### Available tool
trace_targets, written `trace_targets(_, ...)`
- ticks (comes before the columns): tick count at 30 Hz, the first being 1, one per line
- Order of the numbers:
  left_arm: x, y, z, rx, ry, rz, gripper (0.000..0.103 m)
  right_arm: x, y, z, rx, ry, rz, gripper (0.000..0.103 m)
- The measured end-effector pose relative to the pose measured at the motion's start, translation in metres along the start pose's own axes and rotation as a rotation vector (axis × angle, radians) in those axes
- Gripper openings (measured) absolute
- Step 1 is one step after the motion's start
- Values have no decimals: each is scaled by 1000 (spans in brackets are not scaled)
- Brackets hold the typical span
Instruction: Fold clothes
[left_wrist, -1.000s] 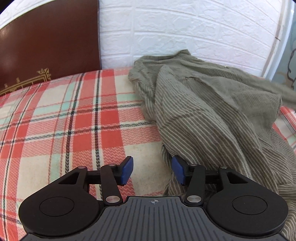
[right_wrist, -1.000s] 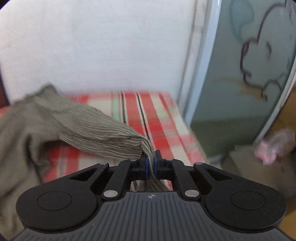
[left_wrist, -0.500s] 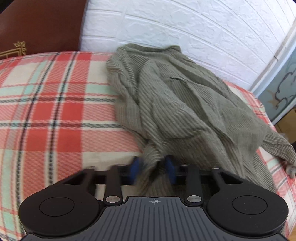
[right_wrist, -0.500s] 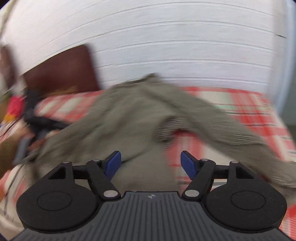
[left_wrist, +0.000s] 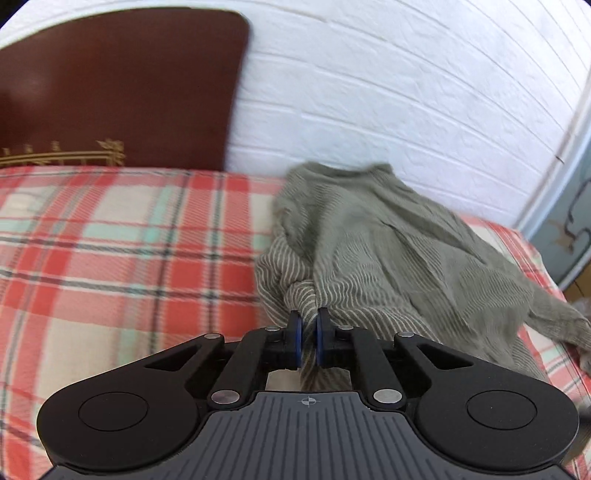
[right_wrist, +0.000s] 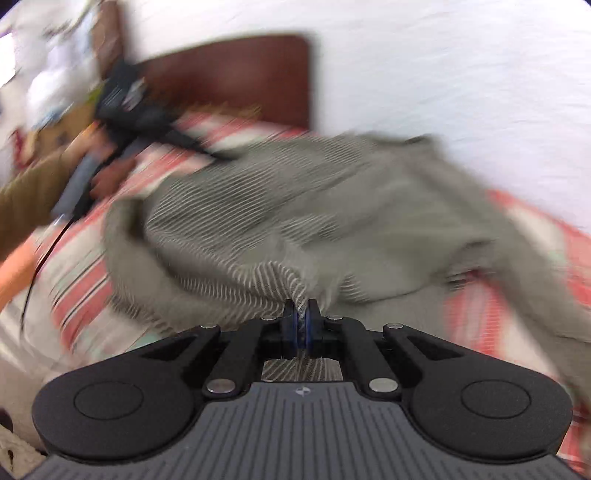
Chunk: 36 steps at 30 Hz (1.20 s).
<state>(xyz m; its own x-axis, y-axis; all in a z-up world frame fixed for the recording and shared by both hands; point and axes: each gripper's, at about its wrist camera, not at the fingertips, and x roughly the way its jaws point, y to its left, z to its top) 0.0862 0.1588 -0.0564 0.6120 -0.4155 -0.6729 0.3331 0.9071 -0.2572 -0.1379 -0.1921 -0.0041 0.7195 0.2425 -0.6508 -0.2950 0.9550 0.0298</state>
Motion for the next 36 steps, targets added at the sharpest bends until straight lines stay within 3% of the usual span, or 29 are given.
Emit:
trace_targets(3, -10, 8, 3, -10, -19, 16, 3, -22, -34, 1, 83, -50, -151, 4)
trace_targets(7, 0, -3, -3, 23, 17, -50, 7, -28, -74, -4, 223, -45, -277, 4)
trace_targets(8, 1, -6, -5, 33, 23, -59, 15, -20, -81, -6, 248, -10, -306, 4)
trace_targets(9, 0, -9, -7, 46, 24, -56, 33, -11, -88, -8, 270, 26, -334, 5)
trace_targets(14, -9, -21, -17, 82, 29, -51, 52, 19, -109, -32, 334, 157, -443, 6)
trace_targets(17, -23, -24, -29, 73, 59, -77, 67, 13, -116, -42, 403, 156, -451, 17)
trace_targets(19, -27, -29, -42, 71, 90, -85, 72, -1, -111, -42, 415, 124, -465, 40)
trace_targets(21, -26, -35, -55, 86, 110, -79, 82, -11, -102, -37, 383, 82, -508, 52)
trace_targets(22, -24, -39, -63, 103, 114, -64, 83, -15, -98, -33, 365, 56, -522, 54)
trace_targets(26, -9, -49, -83, 124, 162, -45, 80, -28, -72, -14, 282, -24, -471, 58)
trace_targets(28, -5, -55, -88, 130, 179, -60, 63, -32, -56, -4, 227, -53, -425, 66)
trace_targets(29, -3, -58, -90, 133, 187, -67, 29, -34, -48, 0, 199, -63, -409, 67)
trace_targets(30, -3, -61, -91, 148, 191, -62, 5, -32, -43, 2, 166, -64, -416, 68)
trace_targets(33, -19, -69, -82, 243, 150, 43, 5, -27, -27, 8, 69, -67, -434, 68)
trace_targets(36, -57, -72, -55, 372, 2, 260, 5, -26, -22, 11, 52, -69, -402, 69)
